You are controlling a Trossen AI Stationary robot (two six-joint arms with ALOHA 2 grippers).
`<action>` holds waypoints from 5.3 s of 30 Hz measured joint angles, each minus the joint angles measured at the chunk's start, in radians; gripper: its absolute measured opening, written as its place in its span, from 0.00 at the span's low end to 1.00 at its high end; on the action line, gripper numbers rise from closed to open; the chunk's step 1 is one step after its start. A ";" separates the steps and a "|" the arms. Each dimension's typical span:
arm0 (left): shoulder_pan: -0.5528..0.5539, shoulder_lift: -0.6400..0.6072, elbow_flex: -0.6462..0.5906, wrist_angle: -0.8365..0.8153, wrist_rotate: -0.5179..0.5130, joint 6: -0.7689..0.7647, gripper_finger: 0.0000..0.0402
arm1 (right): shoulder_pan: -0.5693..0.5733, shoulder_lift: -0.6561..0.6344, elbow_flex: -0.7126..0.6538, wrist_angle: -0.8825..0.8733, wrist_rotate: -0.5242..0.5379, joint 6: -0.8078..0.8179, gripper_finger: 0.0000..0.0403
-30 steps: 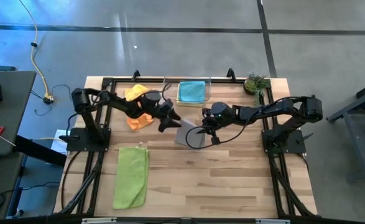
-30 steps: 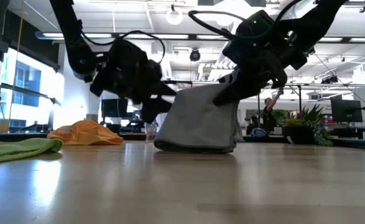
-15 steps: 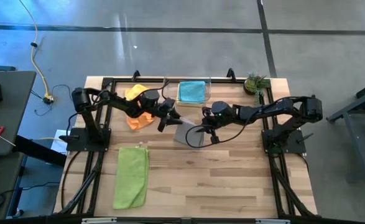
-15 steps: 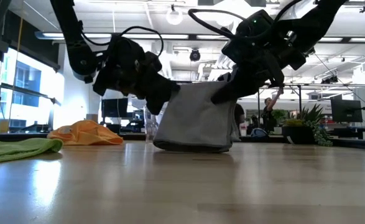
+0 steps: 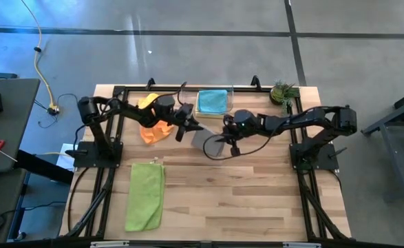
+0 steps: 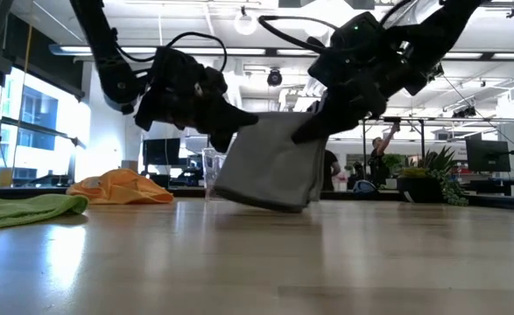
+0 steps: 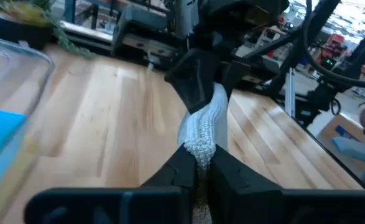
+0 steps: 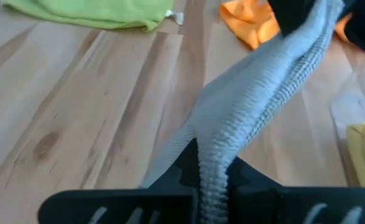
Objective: Fold microfiber towels
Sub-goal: Stack the gray towel on top of the blue towel in the transparent bin
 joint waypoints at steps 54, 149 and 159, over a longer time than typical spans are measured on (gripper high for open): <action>0.314 0.054 0.298 -0.409 -0.371 -0.120 0.00 | -0.541 0.321 0.630 -0.579 -0.130 0.412 0.00; 0.332 -0.240 0.245 -0.644 -0.388 0.281 0.00 | -0.517 0.436 0.910 -0.803 0.033 0.158 0.53; 0.324 -0.240 0.245 -0.642 -0.349 0.288 0.00 | -0.416 0.436 0.820 -0.690 0.245 0.045 0.03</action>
